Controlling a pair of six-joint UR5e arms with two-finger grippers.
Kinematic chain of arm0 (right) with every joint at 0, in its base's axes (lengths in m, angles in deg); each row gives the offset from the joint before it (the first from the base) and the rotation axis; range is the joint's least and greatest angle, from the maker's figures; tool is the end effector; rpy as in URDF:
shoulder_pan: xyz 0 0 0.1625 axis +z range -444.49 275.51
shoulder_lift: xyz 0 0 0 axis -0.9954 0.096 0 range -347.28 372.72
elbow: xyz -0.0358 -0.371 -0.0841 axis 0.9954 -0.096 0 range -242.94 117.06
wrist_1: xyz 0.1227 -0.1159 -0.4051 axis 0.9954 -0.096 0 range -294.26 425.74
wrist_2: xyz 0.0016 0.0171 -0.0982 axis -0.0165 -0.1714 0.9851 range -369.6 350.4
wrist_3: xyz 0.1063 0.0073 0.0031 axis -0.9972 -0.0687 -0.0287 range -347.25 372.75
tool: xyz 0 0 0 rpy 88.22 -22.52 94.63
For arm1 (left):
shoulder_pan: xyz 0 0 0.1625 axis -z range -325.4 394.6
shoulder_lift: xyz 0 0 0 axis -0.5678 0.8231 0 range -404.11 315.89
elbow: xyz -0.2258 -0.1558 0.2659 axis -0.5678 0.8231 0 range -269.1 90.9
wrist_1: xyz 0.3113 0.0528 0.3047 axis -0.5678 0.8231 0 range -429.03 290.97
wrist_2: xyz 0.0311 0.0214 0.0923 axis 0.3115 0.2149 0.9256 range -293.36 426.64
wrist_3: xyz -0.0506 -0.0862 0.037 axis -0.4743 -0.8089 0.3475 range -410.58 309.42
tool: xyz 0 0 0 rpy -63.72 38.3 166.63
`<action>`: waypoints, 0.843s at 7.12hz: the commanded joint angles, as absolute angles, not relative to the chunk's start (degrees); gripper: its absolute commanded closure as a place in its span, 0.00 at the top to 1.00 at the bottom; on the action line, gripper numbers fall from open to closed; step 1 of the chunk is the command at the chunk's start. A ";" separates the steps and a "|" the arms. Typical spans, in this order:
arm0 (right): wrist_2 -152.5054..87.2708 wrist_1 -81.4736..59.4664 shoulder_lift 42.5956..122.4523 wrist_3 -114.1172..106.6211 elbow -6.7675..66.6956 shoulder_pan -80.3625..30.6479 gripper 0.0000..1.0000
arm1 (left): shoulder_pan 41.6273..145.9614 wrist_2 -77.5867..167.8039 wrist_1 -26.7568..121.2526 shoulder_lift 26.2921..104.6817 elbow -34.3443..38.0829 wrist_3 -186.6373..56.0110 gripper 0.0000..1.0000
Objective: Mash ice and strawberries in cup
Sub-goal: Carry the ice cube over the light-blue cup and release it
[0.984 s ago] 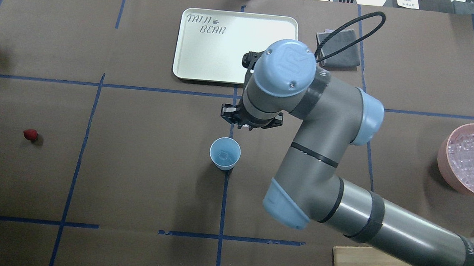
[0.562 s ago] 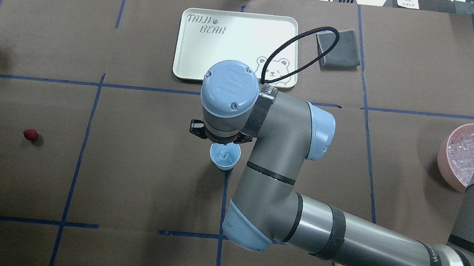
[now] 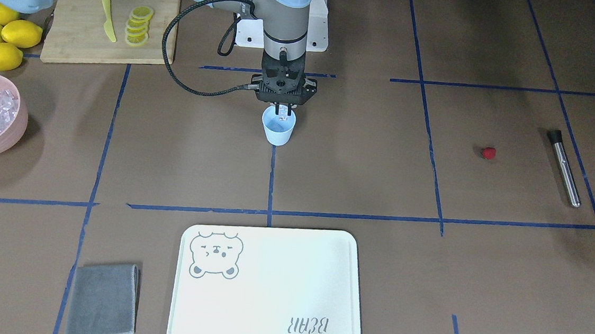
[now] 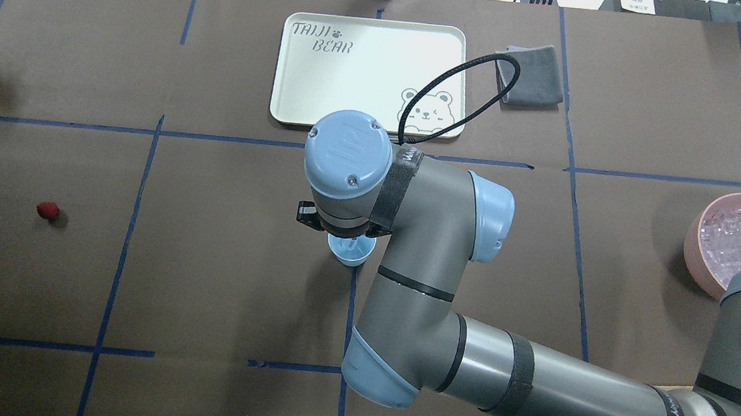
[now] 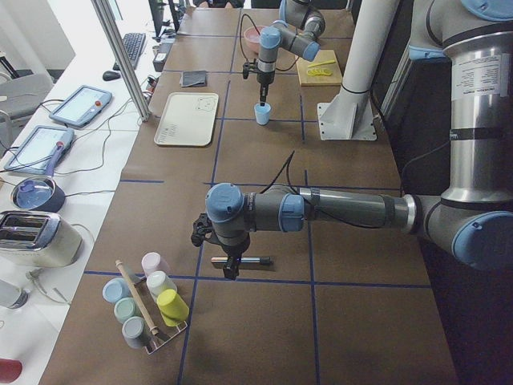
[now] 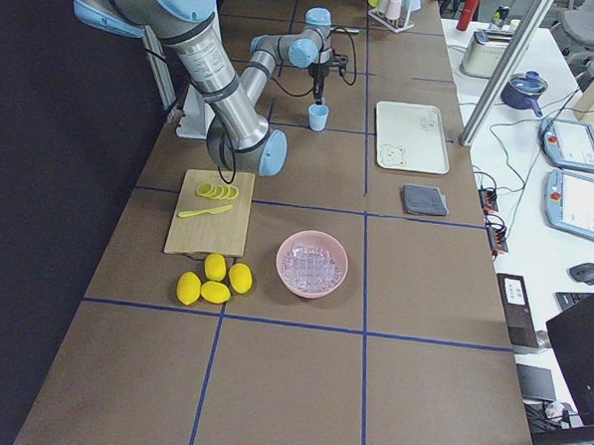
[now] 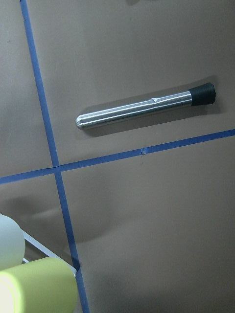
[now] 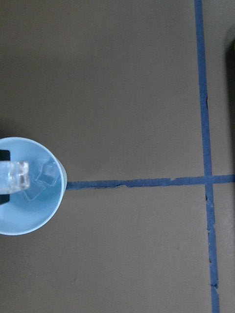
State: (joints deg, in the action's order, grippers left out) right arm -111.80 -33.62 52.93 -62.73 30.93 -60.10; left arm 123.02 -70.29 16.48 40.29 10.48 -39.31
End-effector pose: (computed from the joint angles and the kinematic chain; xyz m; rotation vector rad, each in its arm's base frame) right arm -0.5769 -0.3831 0.0774 0.0657 -0.7934 0.0807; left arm -0.0423 -0.4801 0.5873 0.0609 0.8185 0.2079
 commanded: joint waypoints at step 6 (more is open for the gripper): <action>-112.51 -33.66 52.88 -60.39 31.36 -57.09 0.99 | 123.02 -70.20 16.40 40.18 10.74 -38.90 1.00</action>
